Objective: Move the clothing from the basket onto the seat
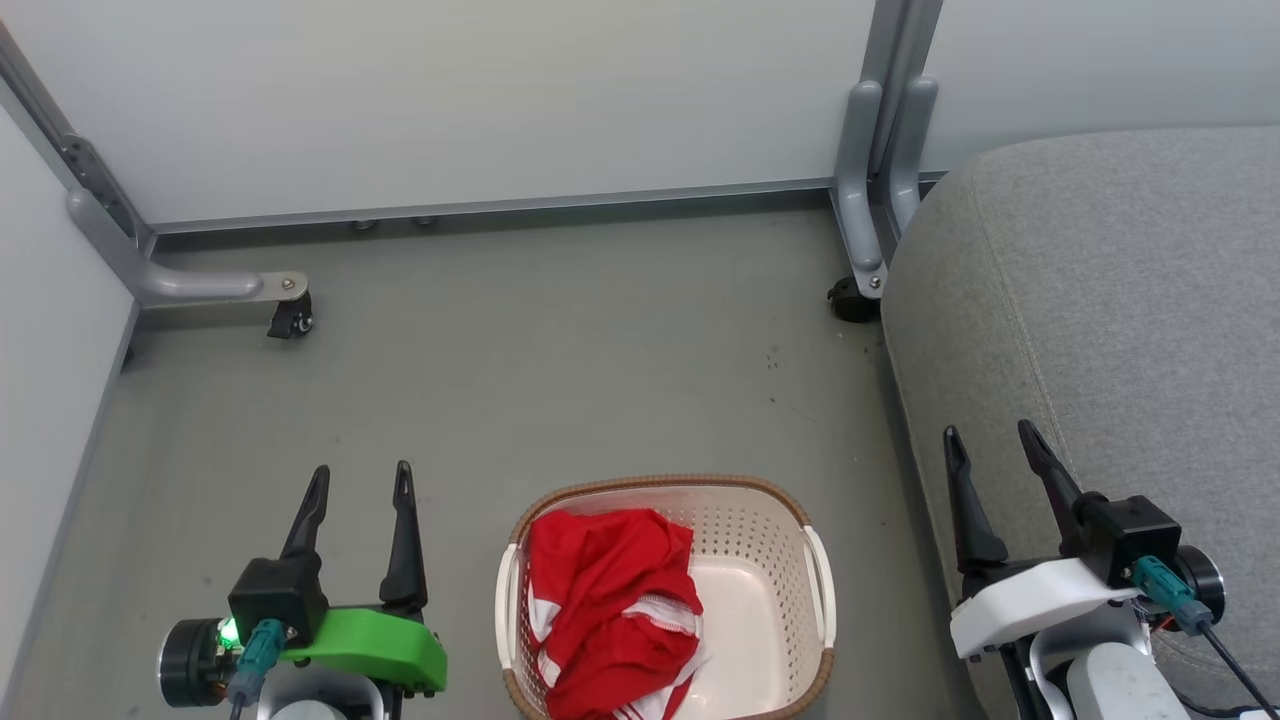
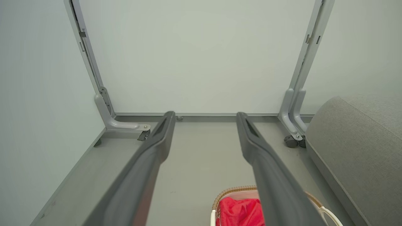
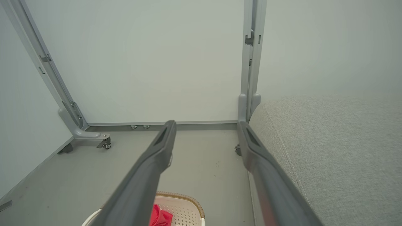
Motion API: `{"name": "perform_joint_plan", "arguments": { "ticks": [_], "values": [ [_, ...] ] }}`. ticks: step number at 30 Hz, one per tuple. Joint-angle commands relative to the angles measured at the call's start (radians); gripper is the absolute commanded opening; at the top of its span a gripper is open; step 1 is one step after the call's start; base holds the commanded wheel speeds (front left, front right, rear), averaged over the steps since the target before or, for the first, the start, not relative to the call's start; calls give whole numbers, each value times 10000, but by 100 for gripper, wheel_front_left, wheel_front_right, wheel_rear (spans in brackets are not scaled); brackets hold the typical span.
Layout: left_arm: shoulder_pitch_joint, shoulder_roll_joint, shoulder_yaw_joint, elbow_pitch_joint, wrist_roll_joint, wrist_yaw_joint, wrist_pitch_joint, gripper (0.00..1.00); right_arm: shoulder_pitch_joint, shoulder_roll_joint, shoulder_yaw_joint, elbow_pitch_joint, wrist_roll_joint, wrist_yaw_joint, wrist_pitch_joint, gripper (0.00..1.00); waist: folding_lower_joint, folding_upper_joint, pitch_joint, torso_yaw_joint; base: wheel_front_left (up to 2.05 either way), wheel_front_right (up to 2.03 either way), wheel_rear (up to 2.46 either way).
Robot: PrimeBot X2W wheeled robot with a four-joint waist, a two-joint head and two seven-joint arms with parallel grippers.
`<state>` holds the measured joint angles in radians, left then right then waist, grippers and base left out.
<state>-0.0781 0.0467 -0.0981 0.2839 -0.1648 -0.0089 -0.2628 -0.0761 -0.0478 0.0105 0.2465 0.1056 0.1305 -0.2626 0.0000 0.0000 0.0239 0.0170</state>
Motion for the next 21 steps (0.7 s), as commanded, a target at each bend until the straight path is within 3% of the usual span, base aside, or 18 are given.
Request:
{"name": "perform_joint_plan", "arguments": {
  "ticks": [1,21],
  "values": [
    [-75,66,0,17,27,13,-31,100,-51,-45,-9,16,-9,4,-35,100,0,0,-6,-2,0,0,0],
    [-194,66,-90,238,-104,-106,-20,100,-112,-43,-29,-69,225,4,-35,100,0,0,37,-17,0,0,0]
  ]
}}
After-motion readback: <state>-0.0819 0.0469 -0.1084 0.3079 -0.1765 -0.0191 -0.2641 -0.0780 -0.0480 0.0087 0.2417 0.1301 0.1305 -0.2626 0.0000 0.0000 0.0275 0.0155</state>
